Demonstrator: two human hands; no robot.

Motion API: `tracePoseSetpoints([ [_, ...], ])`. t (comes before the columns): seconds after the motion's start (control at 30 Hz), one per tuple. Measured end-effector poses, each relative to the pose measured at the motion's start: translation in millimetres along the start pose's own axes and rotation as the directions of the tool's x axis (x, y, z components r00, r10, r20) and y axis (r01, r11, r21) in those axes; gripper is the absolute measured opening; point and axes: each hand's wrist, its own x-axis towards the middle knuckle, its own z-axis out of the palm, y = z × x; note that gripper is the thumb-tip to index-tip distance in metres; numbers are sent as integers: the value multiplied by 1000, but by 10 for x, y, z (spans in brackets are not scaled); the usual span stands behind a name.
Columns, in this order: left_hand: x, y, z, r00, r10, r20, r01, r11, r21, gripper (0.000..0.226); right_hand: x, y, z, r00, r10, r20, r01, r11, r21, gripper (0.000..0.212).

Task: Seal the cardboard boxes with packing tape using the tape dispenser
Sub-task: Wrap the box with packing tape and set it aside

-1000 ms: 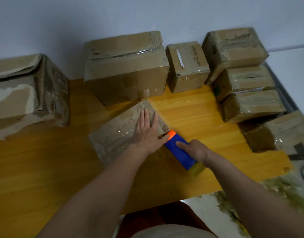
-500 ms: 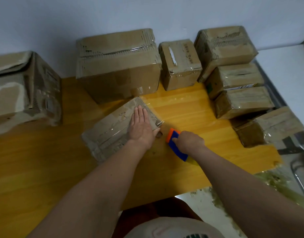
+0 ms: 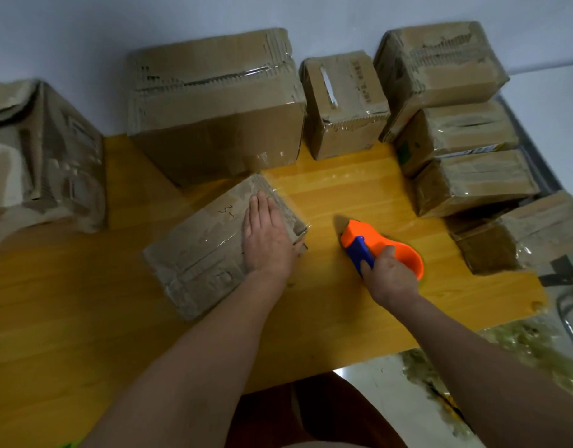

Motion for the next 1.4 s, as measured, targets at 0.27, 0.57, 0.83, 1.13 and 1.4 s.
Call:
tracePoseSetpoints([
  [0.27, -167, -150, -49, 995, 32, 91, -34, 999, 15, 119, -89, -137, -26, 906, -171, -387, 224, 970, 96, 26],
  [0.57, -322, -228, -126, 991, 83, 104, -70, 990, -121, 112, -474, -751, 131, 889, -223, -401, 440, 662, 606, 18],
  [0.83, -311, -457, -121, 992, 115, 44, -114, 993, -20, 123, -697, -890, 291, 883, -145, -447, 446, 562, 697, 25],
  [1.13, -343, -578, -2, 982, 181, 46, -182, 983, 31, 111, -741, -1193, 509, 992, -26, -126, 127, 357, 926, 45],
  [1.4, -365, -710, 9, 963, 266, 36, -266, 964, 8, 101, -311, -1146, 356, 985, -164, 54, 43, 536, 843, 47],
])
